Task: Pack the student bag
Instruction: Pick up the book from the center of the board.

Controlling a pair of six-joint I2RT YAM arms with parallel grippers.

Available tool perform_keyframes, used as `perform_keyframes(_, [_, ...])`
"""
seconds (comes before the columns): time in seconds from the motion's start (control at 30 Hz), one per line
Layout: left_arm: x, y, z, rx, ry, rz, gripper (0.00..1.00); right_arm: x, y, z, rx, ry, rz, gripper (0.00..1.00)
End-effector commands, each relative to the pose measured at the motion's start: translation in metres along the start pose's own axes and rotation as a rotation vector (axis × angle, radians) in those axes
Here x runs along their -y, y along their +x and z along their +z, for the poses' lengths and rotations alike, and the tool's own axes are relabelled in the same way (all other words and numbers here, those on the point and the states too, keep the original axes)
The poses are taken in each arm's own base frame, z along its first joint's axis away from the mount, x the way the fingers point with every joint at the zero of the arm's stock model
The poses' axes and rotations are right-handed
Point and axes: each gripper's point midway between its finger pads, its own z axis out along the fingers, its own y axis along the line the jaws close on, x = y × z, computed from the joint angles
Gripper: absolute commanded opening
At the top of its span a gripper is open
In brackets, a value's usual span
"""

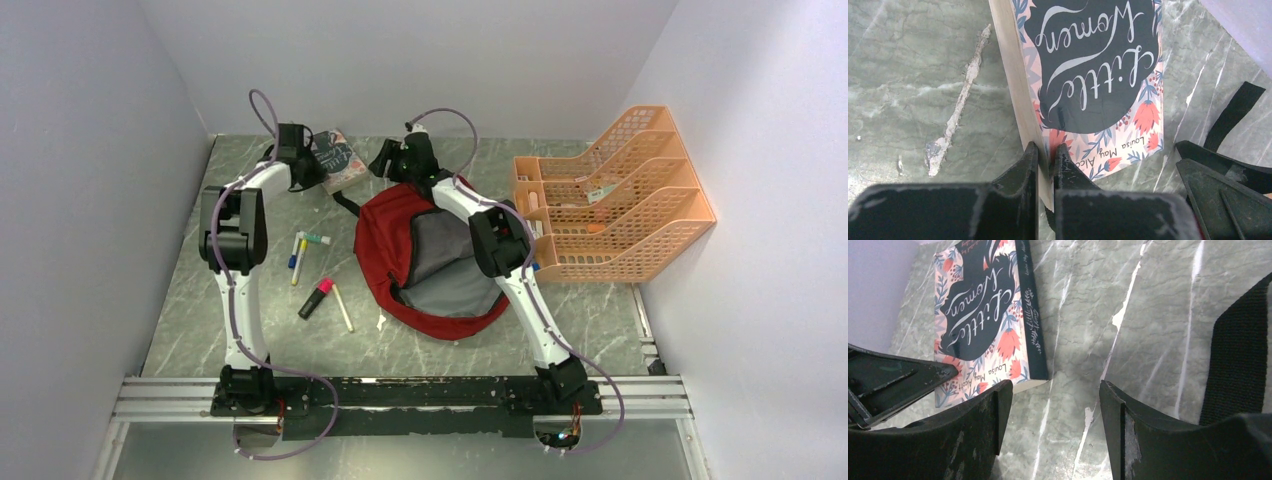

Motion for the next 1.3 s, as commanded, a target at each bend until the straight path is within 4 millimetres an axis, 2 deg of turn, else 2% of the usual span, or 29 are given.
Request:
perform_keyframes(0.0, [-0.028, 0.039, 0.024, -0.127, 0.000, 0.082, 0.05, -0.019, -0.007, -0.008, -0.010, -0.049, -0.051, 0.68])
perform_keyframes(0.23, [-0.075, 0.053, 0.014, -0.177, -0.005, 0.080, 0.05, -0.034, 0.010, -0.008, -0.065, -0.140, -0.008, 0.70])
perform_keyframes(0.3, [-0.076, 0.056, 0.013, -0.177, 0.004, 0.077, 0.05, -0.041, 0.013, -0.007, -0.070, -0.166, 0.010, 0.70])
perform_keyframes(0.37, [-0.082, 0.048, 0.013, -0.178, 0.004, 0.077, 0.05, -0.047, 0.013, -0.006, -0.066, -0.182, 0.022, 0.72])
perform_keyframes(0.57, [-0.100, 0.060, 0.014, -0.214, -0.029, 0.087, 0.05, -0.056, 0.002, -0.003, -0.020, -0.181, 0.055, 0.78])
perform_keyframes(0.63, [-0.104, 0.065, 0.016, -0.225, -0.038, 0.088, 0.05, -0.052, -0.003, 0.001, -0.009, -0.146, 0.082, 0.79])
perform_keyframes(0.83, [-0.114, 0.076, 0.020, -0.251, -0.052, 0.083, 0.05, -0.032, 0.009, 0.014, -0.025, -0.041, 0.259, 0.78])
perform_keyframes(0.97, [-0.114, 0.082, 0.022, -0.265, -0.034, 0.083, 0.05, -0.027, 0.026, 0.021, -0.055, -0.015, 0.382, 0.76])
perform_keyframes(1.1, [-0.115, 0.084, 0.023, -0.276, -0.031, 0.100, 0.05, -0.018, 0.045, 0.029, -0.080, 0.030, 0.423, 0.75])
perform_keyframes(1.27, [-0.117, 0.088, 0.026, -0.292, -0.029, 0.104, 0.05, -0.016, 0.066, 0.033, -0.127, 0.025, 0.463, 0.72])
